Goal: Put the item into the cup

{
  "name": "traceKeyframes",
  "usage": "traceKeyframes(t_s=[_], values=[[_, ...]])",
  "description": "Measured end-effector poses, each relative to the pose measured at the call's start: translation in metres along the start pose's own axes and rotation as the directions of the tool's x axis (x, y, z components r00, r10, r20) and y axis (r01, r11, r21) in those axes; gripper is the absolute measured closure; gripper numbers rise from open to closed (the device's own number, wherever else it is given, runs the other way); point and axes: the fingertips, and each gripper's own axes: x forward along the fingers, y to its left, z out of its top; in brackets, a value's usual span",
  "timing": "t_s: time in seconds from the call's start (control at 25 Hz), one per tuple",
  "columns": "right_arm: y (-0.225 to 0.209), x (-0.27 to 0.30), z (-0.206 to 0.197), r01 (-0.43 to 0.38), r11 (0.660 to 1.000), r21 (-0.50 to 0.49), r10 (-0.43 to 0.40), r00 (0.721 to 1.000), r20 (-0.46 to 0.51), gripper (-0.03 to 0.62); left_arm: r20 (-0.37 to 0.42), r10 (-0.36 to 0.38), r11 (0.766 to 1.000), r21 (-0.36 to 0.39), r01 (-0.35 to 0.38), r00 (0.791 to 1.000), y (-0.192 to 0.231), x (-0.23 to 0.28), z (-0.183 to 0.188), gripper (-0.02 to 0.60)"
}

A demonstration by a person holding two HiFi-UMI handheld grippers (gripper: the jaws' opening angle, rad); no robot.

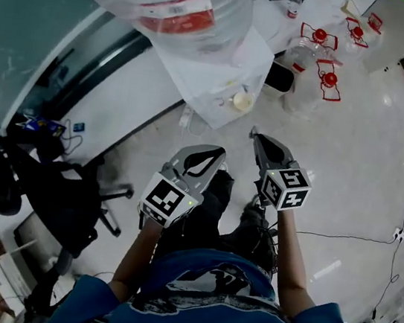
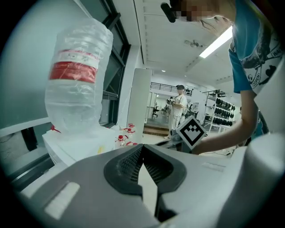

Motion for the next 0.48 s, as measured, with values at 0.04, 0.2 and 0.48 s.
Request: traceKeyframes(t_s=[0.04, 0.2, 0.48], values=[[-0.005, 0.010, -0.005, 0.006, 1.000, 0.011, -0.006, 1.000, -0.008, 0.588, -0.010, -0.015, 1.000, 0.003, 0.015, 1.000, 0.003, 0.003, -0.004, 0.583], [-0.029, 0.047, -0.027, 0.035, 0.997, 0.070, -0.032, 0.999, -0.040, 0.588, -0.041, -0.076, 0.997, 0.012, 0.076, 0.996, 0.012, 0.015, -0.019, 0.583], [-0.082, 0.110, -0.064, 0.102, 0.978, 0.184, -0.088, 0.993, -0.082, 0.588, -0.063, -0.126, 0.992, 0.015, 0.128, 0.990, 0.029, 0.039, -0.038, 0.583]])
